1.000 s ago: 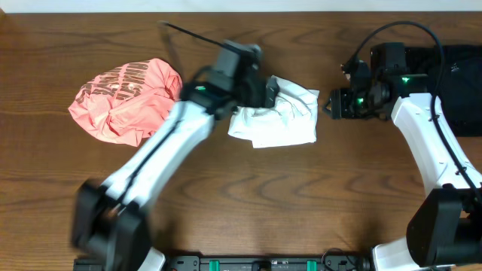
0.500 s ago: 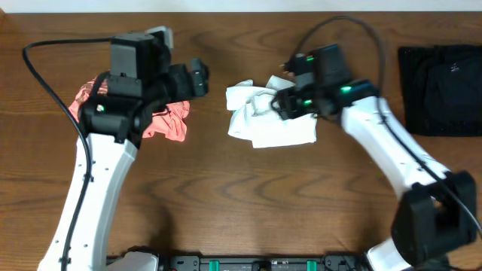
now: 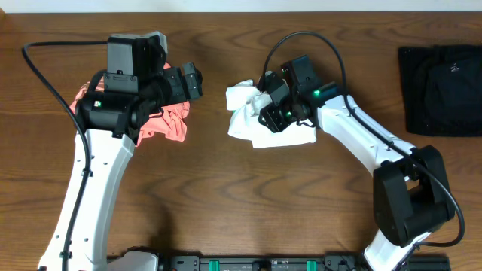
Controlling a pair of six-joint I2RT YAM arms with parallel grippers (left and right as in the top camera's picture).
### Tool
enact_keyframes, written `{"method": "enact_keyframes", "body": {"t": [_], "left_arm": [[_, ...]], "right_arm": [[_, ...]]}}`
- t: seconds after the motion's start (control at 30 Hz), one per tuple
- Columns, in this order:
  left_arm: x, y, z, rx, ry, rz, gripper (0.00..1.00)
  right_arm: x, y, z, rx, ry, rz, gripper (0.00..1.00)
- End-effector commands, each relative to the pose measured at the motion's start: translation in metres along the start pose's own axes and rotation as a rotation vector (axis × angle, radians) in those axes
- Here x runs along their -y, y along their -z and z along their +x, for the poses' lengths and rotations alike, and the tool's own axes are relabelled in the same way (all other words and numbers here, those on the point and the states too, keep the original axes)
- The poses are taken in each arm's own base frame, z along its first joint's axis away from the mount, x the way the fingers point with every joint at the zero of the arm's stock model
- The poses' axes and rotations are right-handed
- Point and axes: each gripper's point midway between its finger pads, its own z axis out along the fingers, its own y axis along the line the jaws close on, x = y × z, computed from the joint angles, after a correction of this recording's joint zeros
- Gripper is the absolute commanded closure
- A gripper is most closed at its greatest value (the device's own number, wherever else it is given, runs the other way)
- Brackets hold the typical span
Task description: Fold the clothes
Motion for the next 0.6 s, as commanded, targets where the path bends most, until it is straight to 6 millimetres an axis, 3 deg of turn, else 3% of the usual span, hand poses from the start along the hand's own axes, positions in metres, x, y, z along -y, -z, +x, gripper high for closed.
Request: {"method": "enact_keyframes", "body": {"t": [0.0, 0.03, 0.1, 0.33, 0.57], "left_arm": [[-0.003, 0.001, -0.001, 0.006, -0.018, -0.012, 0.02], [-0.003, 0.001, -0.001, 0.006, -0.018, -0.013, 0.02], [-0.004, 0.001, -0.001, 0.006, -0.018, -0.016, 0.02], [-0.007, -0.009, 0.002, -0.019, -0.013, -0.025, 0.02], [-0.011, -0.021, 0.008, -0.055, -0.007, -0.038, 0.02]], "right_arm": [[-0.006, -0.002, 0.001, -0.003, 0.065, -0.022, 0.68], [-0.007, -0.002, 0.002, -0.008, 0.064, -0.023, 0.81], [-0.007, -0.002, 0.005, -0.020, 0.059, -0.025, 0.97], [-0.006, 0.005, 0.028, -0.114, -0.054, -0.016, 0.99], [0.008, 0.041, 0.044, -0.148, -0.359, 0.031, 0.99]]}}
